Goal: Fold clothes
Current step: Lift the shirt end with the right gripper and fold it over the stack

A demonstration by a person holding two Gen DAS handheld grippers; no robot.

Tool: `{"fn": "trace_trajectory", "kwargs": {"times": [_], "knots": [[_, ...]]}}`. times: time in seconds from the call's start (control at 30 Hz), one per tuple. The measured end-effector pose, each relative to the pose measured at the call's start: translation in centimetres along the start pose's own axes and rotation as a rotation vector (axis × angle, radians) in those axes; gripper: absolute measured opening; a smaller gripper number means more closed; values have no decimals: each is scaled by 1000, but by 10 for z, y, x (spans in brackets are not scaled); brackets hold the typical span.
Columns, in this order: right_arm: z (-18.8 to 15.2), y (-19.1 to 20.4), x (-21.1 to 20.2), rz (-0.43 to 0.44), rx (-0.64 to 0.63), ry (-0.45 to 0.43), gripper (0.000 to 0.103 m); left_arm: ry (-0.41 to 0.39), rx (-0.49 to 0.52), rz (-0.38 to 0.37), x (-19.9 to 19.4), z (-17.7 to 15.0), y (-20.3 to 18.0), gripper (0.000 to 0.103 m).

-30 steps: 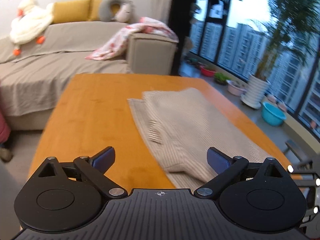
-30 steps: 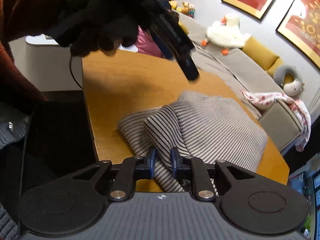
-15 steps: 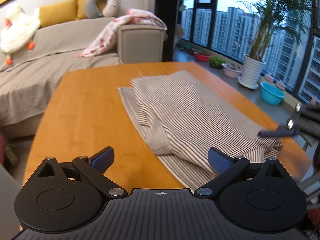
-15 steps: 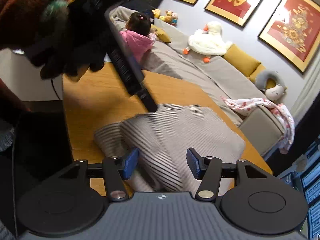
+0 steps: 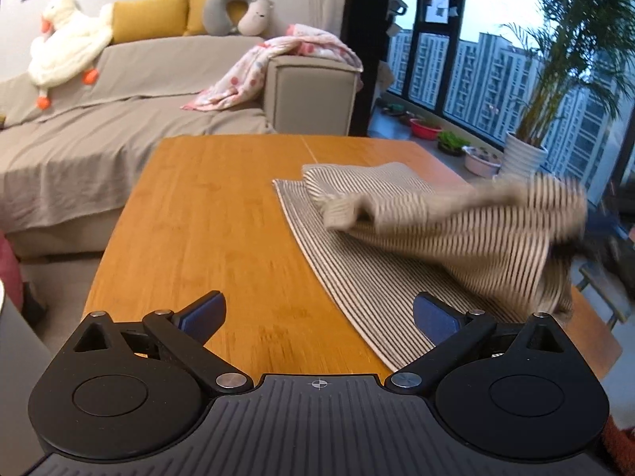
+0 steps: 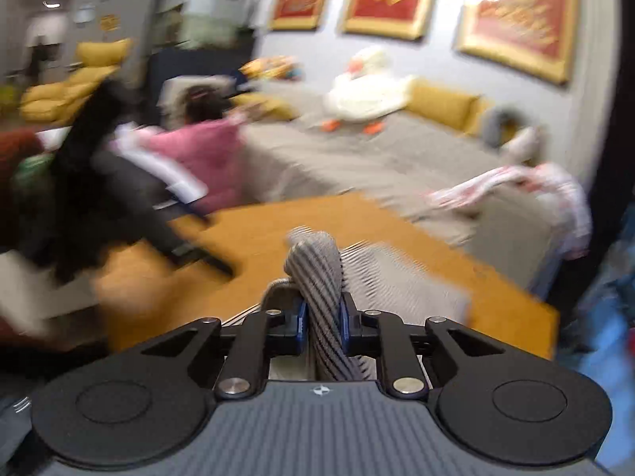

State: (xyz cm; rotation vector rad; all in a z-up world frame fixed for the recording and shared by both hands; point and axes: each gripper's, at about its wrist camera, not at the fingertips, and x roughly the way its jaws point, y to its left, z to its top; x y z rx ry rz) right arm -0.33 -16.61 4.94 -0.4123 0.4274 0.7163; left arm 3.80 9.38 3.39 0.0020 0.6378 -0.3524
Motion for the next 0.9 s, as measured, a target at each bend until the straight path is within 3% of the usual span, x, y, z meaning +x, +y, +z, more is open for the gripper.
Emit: {"fn": "trace_trajectory", "kwargs": {"times": [0.1,0.23,0.43,0.57,0.67,0.8,0.9], "knots": [[-19,23,-3,64,-161,63,18,-1,-1,-2,-2,0,1,103],[-33,35,-9,-9,-259,65,62,6,30,-16,-2,-1,-5,103],[-47,46,23,-3,-348,136,80,13,79,-38,-4,-2,-14,103],[-49,48,43,-27,-343,151,76,8,112,-41,-7,-2,-23,103],[-42,34,56,-8,-193,189,62,14,119,-41,-6,-2,-26,103],[-32,-21,70,88,242,236,61,18,136,-44,-5,-3,-28,103],[-37,-41,75,135,373,234,61,21,171,-66,-8,-8,-32,103]]}}
